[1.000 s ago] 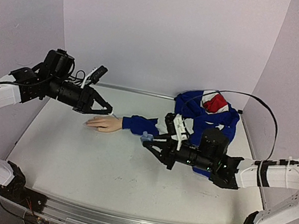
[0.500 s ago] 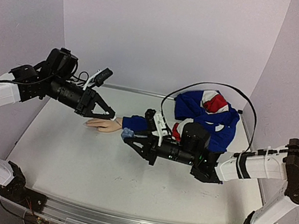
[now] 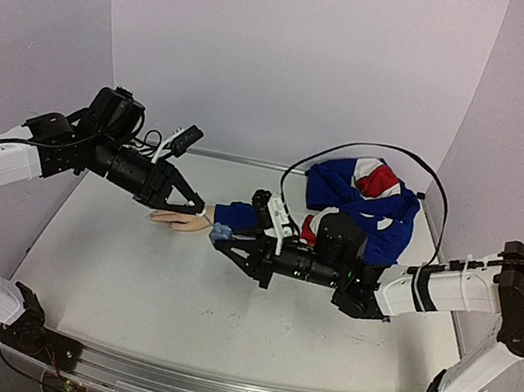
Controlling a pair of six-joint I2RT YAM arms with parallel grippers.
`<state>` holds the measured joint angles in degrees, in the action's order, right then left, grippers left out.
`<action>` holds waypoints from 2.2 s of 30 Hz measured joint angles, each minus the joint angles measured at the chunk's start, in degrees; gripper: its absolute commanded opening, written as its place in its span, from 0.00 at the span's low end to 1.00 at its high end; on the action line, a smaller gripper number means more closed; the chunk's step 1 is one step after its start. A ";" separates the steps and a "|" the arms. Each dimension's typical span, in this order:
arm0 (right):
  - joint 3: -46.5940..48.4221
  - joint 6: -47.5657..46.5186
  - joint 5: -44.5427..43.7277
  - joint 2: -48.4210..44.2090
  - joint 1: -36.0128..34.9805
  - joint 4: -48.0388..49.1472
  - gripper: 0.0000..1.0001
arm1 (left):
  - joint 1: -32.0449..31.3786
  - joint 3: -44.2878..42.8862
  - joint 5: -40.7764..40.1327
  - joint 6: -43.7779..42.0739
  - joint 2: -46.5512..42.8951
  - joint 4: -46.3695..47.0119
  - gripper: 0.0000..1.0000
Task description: Paint the nails
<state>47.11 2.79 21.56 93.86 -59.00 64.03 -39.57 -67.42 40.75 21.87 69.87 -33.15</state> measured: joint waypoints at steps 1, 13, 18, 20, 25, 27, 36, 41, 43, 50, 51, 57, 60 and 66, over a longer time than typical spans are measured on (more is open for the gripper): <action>0.04 0.00 0.11 0.02 -0.04 0.07 0.00 | -0.04 -0.09 -0.28 -0.07 0.00 -0.04 0.00; 0.52 0.00 0.35 1.57 -0.20 0.46 0.00 | -0.24 -0.83 -1.86 -0.87 -0.04 -0.48 0.00; 0.52 0.00 0.31 1.66 -0.24 0.52 0.00 | -0.26 -0.83 -1.95 -0.87 -0.04 -0.52 0.00; 0.52 0.00 0.24 1.66 -0.33 0.61 0.00 | -0.31 -0.83 -1.97 -0.87 -0.04 -0.52 0.00; 0.52 0.00 0.09 1.66 -0.57 1.09 0.00 | -0.81 -0.83 -1.95 -0.98 0.00 -1.14 0.00; 0.55 0.00 0.09 1.66 -0.57 1.22 0.00 | -0.94 -0.83 -1.97 -1.09 0.09 -1.22 0.00; 1.16 0.00 0.15 1.88 -0.57 1.07 0.00 | -1.18 -0.83 -2.54 -2.08 1.05 -1.40 0.00; 1.68 0.00 0.35 2.84 -0.57 0.46 0.00 | -1.68 -0.83 -3.48 -2.45 1.53 -1.42 0.00; 1.90 0.00 0.33 3.21 -0.57 0.11 0.00 | -1.95 -0.83 -3.52 -2.49 1.86 -1.46 0.00; 2.01 -0.04 -0.31 3.48 -0.57 -0.17 0.00 | -2.54 -1.90 -4.72 -2.91 2.54 -2.97 0.00; 2.01 -0.07 -0.74 3.48 -0.57 -0.17 0.00 | -2.56 -1.90 -4.92 -3.04 2.54 -3.08 0.00; 1.99 -0.33 -2.56 3.45 -0.81 -0.17 0.00 | -2.69 -2.05 -5.97 -3.93 2.54 -3.82 0.00; 1.99 -0.61 -2.47 3.43 -0.83 0.24 0.00 | -3.02 -2.23 -6.47 -4.13 2.54 -4.57 0.00; 2.01 -0.76 -1.14 3.43 -0.83 0.17 0.00 | -3.54 -2.99 -6.49 -4.26 3.13 -5.97 0.00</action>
<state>49.12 2.02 20.43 97.30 -59.83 64.20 -43.11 -70.41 34.26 17.61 72.99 -39.11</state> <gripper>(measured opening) 0.220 0.147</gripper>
